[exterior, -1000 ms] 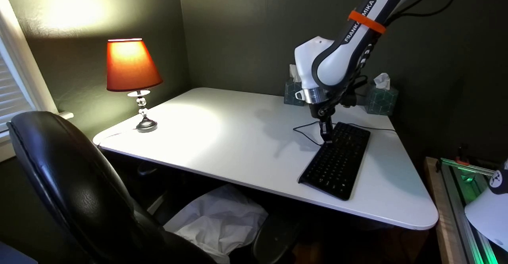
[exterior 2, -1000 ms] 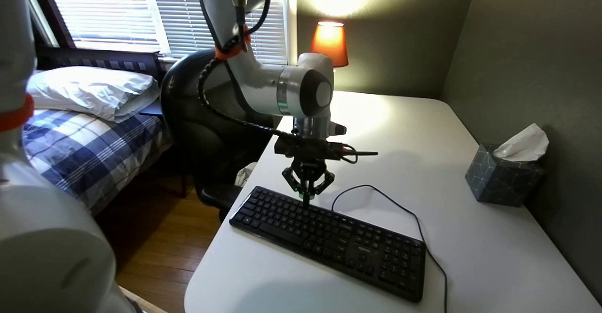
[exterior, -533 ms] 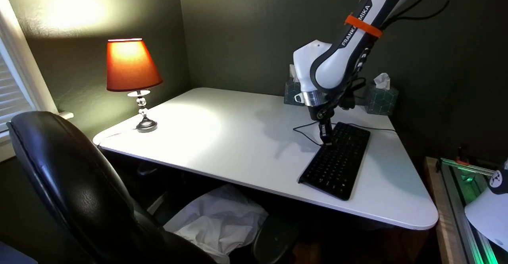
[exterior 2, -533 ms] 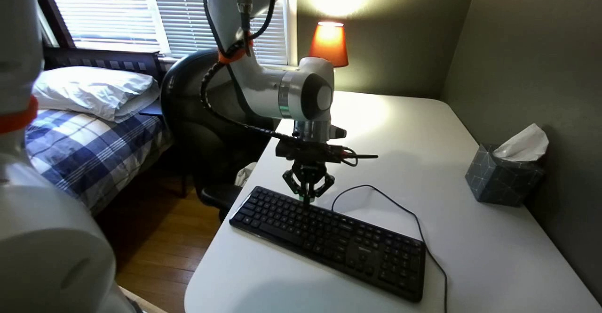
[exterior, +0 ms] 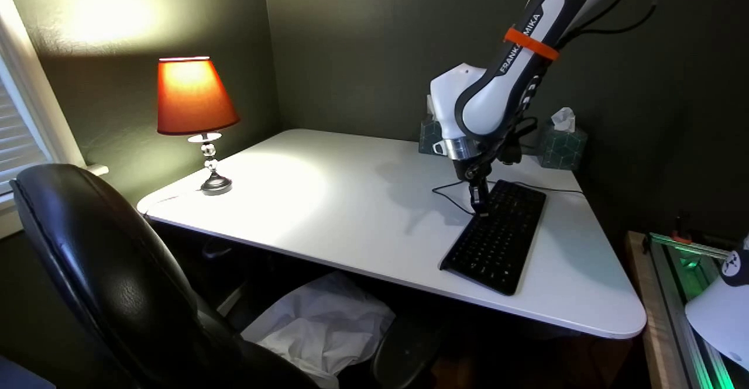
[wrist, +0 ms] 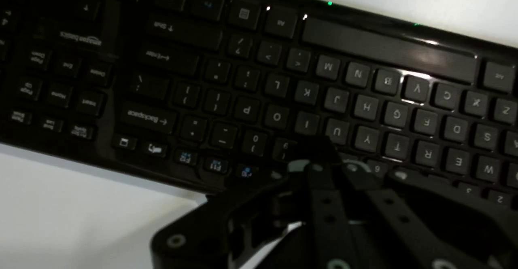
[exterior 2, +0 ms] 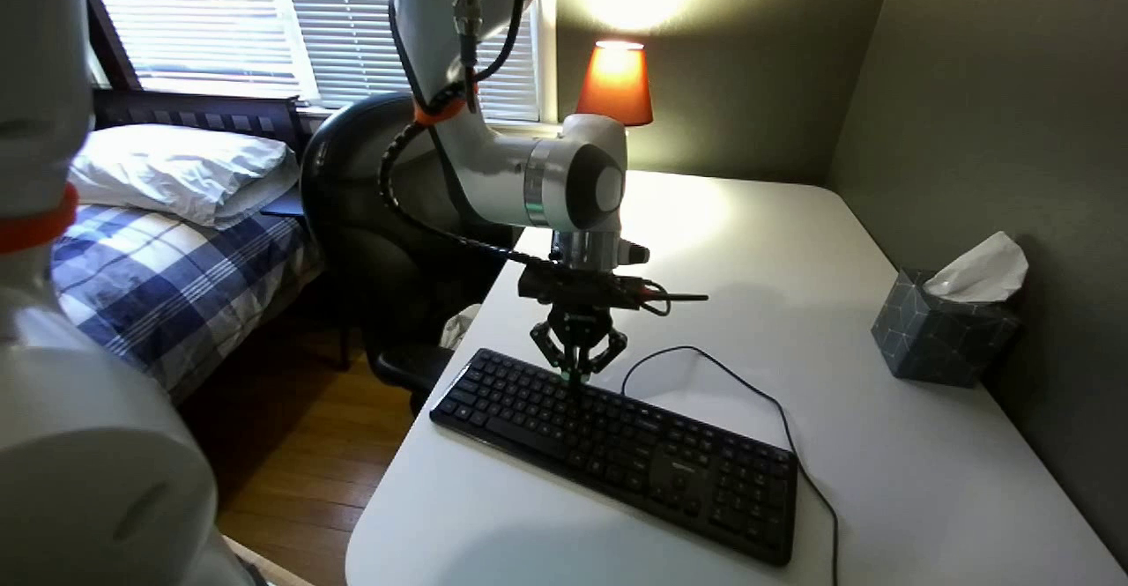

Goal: Press a key on the keyboard

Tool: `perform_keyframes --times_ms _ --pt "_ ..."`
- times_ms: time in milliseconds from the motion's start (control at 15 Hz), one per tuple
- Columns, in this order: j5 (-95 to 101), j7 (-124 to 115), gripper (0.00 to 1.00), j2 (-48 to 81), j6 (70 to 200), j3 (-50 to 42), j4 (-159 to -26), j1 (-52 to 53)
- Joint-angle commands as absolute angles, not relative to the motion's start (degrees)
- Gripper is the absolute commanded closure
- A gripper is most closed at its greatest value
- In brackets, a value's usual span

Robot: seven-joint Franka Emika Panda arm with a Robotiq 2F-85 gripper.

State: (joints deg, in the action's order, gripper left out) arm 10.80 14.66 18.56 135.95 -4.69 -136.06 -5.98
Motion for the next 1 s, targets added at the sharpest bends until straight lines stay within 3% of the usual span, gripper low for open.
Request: perform_keyframes --times_ms 0,933 --pt "10.7 15.3 1.00 19.9 135.4 -4.4 -135.0 -6.3" --pt "10.2 15.6 1.00 21.4 135.3 -4.1 -133.8 -6.5"
